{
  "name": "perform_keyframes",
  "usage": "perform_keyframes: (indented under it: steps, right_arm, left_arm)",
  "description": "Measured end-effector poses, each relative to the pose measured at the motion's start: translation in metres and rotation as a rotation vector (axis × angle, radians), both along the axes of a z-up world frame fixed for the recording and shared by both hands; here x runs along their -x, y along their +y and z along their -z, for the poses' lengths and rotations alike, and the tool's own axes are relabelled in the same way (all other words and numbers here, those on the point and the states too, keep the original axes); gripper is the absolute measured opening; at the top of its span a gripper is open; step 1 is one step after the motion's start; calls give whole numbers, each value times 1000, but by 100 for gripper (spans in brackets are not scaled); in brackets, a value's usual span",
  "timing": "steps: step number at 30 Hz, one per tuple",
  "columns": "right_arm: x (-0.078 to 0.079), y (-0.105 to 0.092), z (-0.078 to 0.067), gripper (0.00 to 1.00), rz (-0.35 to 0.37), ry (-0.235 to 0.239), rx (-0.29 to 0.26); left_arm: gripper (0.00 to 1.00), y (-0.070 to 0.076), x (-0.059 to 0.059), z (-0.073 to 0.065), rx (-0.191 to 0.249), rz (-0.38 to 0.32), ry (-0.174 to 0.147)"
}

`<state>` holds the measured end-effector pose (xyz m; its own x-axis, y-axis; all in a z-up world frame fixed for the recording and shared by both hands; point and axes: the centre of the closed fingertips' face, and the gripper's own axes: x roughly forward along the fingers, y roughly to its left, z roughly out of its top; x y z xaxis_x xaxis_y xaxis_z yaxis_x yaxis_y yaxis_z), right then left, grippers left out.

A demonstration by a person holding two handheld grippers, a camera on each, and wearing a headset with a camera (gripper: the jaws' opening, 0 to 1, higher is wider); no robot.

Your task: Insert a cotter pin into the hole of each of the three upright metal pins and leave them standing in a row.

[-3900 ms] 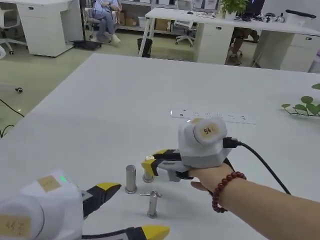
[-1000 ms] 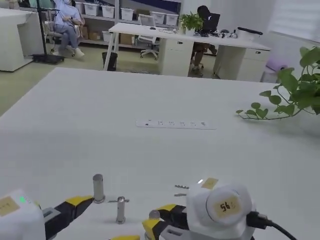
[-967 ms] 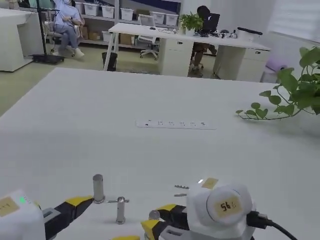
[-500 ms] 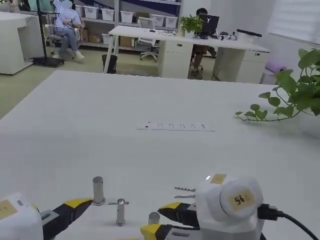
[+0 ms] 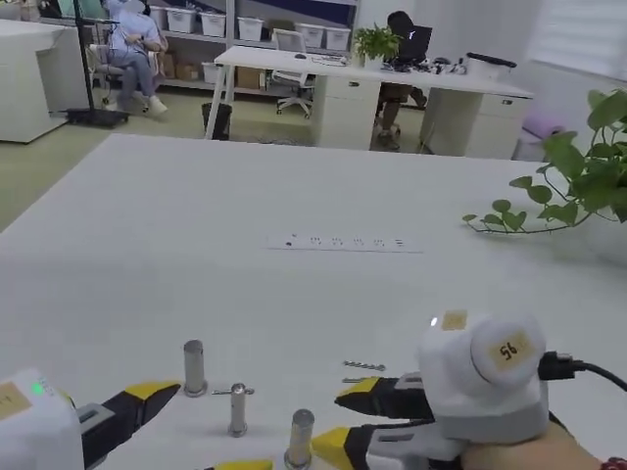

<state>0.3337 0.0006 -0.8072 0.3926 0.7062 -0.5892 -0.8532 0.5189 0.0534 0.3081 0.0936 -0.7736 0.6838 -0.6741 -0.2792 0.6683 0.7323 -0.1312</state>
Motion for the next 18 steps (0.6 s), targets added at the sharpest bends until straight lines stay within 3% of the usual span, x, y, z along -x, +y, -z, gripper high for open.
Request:
perform_keyframes:
  steps: [18]
  right_arm:
    - [-55, -48, 24, 25, 34, 18, 144]
  left_arm:
    - [66, 1, 1, 0, -9, 5, -1]
